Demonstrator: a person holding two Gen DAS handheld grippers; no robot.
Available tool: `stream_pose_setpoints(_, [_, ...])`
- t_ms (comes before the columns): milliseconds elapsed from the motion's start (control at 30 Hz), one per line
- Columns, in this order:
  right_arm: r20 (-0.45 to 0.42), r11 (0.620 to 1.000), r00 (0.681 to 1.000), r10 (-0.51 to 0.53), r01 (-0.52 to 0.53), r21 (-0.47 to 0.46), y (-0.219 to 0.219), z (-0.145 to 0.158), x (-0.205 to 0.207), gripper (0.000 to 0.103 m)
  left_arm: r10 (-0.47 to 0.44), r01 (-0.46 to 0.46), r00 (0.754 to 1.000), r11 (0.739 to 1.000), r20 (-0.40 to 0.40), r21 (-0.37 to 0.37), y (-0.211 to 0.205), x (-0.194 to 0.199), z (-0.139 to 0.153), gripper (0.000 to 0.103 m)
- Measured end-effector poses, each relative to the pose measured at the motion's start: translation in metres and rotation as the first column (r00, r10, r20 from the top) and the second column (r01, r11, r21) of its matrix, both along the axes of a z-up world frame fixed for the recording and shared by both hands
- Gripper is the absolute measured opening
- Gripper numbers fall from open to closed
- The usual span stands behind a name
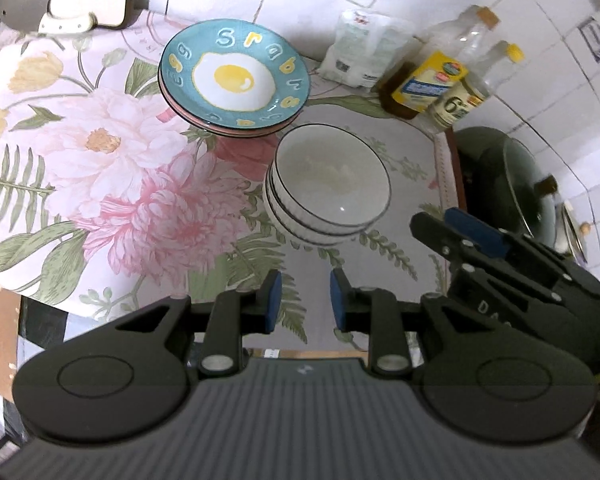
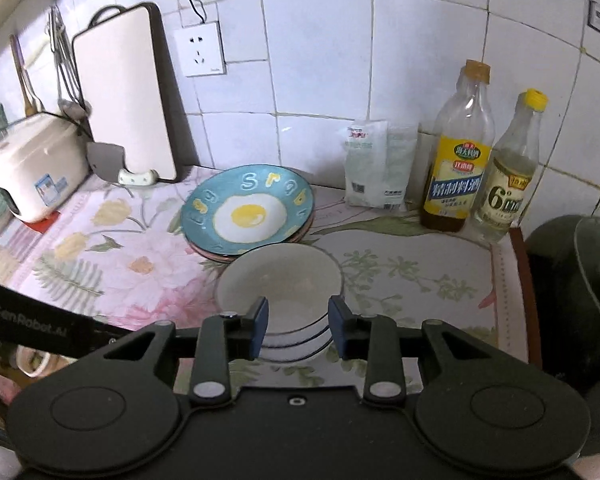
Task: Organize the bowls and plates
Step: 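Move the left and right grippers to the rim of the bowl stack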
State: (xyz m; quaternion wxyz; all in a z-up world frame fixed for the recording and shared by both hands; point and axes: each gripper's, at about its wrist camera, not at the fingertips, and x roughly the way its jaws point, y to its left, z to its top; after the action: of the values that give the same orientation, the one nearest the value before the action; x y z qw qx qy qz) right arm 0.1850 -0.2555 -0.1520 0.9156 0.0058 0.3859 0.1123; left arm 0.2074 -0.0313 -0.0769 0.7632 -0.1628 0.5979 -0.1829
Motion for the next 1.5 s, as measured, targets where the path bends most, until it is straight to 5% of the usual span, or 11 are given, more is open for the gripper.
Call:
stream_pose_setpoints(133, [0.031,1.0,0.999,-0.005,0.004,0.02,0.0,0.003,-0.019,0.04,-0.025,0.026,0.998,1.0,0.057,-0.013,0.005,-0.016,0.013,0.027])
stream_pose_setpoints(300, [0.094,0.982,0.995,0.035,-0.052,0.181,-0.007,0.009,-0.052,0.047,-0.01,0.02,0.996,0.993,0.088,-0.113,0.02,-0.037,0.024,0.028])
stream_pose_setpoints(467, [0.133,0.98,0.99,0.039,-0.063,0.189,-0.007,0.004,-0.074,0.048,0.016,0.007,0.989,0.988,0.144,-0.155,0.028,-0.053,0.031,0.033])
stream_pose_setpoints(533, [0.122,0.982,0.992,0.019,-0.041,0.186,-0.009,-0.003,-0.077,0.056,0.029,-0.006,0.987,0.989,0.156,-0.149,0.031,-0.061,0.028,0.034])
stream_pose_setpoints(667, [0.148,0.995,0.989,-0.004,-0.011,0.103,-0.008,-0.021,-0.086,0.062,0.053,-0.032,0.983,0.992,0.175,-0.12,0.034,-0.072,0.015,0.041])
stream_pose_setpoints(933, [0.213,0.997,0.976,0.037,-0.049,0.052,-0.015,-0.062,-0.087,0.072,0.071,-0.026,0.971,0.981,0.229,-0.192,0.032,-0.071,-0.019,0.054])
stream_pose_setpoints(1100, [0.147,0.999,0.988,0.036,-0.041,0.032,-0.017,-0.097,-0.063,0.073,0.101,-0.039,0.967,0.966,0.233,-0.257,0.027,-0.051,-0.044,0.061])
stream_pose_setpoints(1233, [0.073,0.996,0.995,0.067,-0.071,0.046,-0.013,-0.126,-0.048,0.073,0.126,-0.085,0.971,0.976,0.202,-0.201,0.016,-0.03,-0.065,0.063])
stream_pose_setpoints(1400, [0.091,0.995,0.992,0.092,-0.095,0.028,-0.002,-0.142,-0.039,0.075,0.186,-0.138,0.971,0.949,0.152,-0.283,0.013,-0.008,-0.085,0.065])
stream_pose_setpoints(1500, [0.128,0.996,0.989,0.076,-0.082,0.042,0.0,-0.147,-0.03,0.095,0.221,-0.165,0.963,0.936,0.155,-0.31,0.013,0.005,-0.091,0.072])
